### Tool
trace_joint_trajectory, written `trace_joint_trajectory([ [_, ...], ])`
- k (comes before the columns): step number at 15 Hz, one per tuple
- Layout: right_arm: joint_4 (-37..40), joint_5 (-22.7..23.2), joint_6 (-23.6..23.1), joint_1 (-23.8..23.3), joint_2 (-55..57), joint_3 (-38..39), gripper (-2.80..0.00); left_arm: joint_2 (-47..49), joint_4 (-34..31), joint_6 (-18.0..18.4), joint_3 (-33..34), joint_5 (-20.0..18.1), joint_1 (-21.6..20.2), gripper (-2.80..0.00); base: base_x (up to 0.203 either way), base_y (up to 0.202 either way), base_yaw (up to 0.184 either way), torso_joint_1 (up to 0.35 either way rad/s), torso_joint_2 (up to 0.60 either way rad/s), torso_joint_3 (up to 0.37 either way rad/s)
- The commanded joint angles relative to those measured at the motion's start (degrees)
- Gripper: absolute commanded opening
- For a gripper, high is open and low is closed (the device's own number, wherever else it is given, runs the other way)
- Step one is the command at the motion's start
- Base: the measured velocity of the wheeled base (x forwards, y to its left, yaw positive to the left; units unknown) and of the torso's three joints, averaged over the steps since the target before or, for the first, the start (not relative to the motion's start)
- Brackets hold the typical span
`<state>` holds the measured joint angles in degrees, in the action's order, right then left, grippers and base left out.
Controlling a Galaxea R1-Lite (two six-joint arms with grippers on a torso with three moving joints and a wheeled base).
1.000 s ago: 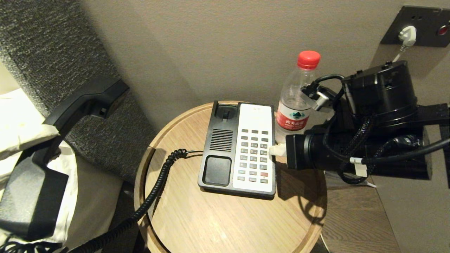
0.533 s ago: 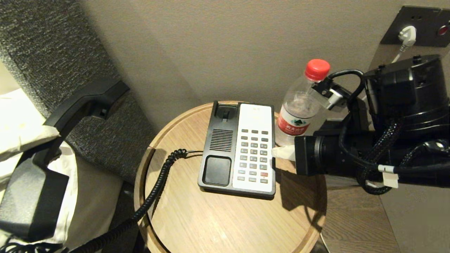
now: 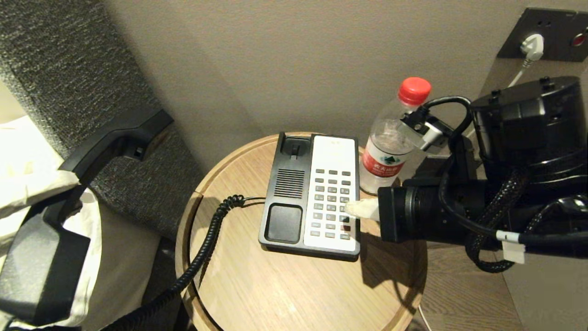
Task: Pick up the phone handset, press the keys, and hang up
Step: Dial the number
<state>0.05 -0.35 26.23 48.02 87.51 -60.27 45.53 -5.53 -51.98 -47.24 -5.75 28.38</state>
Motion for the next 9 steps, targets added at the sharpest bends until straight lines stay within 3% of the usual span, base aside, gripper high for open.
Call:
trace_joint_trajectory([
  [1, 0.0, -0.2, -0.2, 0.0, 2.3, -0.5, -2.8, -0.2, 0.0, -0.3, 0.1, 0.0, 0.0, -2.8, 0.0, 0.0, 0.0, 0.0, 0.0, 0.0],
  [9, -1.6, -0.6, -1.7, 0.0, 5.5, -0.7, -2.8, -0.4, -0.1, -0.3, 0.2, 0.0, 0.0, -2.8, 0.0, 0.0, 0.0, 0.0, 0.0, 0.0],
])
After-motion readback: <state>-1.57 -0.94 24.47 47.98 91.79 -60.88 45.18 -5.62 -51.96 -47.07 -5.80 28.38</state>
